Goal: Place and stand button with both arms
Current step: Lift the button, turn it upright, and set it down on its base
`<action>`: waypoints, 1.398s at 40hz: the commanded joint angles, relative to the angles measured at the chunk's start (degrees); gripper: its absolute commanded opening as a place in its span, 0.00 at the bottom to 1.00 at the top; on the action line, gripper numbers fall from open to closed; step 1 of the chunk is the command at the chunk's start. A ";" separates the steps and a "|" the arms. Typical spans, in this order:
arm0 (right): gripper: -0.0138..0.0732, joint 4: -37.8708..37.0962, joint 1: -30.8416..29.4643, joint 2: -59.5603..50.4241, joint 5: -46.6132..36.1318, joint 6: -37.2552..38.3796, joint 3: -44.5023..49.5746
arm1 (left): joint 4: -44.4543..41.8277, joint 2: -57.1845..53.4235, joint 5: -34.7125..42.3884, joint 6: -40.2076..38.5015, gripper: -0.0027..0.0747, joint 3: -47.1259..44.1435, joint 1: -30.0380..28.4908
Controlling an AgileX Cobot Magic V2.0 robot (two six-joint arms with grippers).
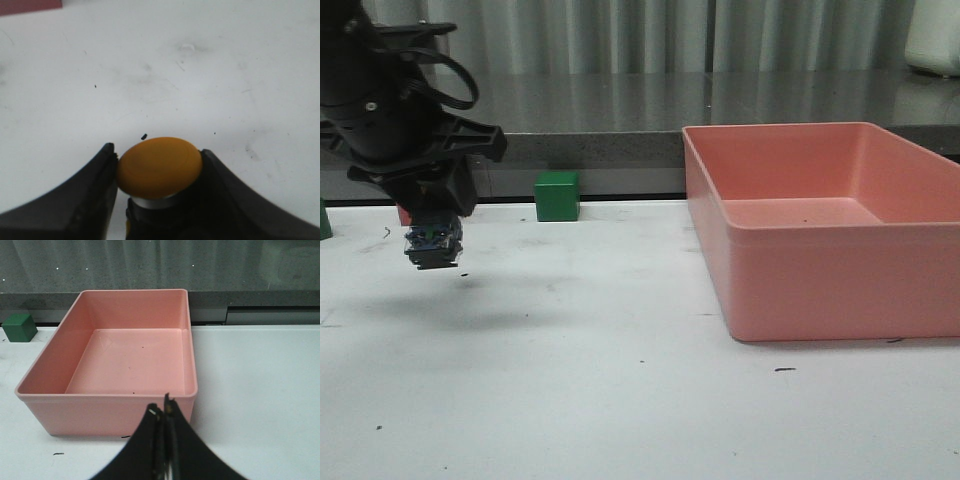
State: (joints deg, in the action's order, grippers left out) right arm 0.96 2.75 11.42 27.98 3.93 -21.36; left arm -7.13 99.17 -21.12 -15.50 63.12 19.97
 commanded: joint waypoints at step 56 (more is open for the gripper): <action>0.08 -0.54 -0.16 0.65 -4.45 -0.39 -1.49 | 5.27 10.80 99.56 20.92 0.21 -37.30 -4.08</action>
State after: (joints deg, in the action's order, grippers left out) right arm 0.94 2.75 11.42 28.01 3.93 -21.36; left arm -2.51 111.41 66.07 5.41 25.45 16.02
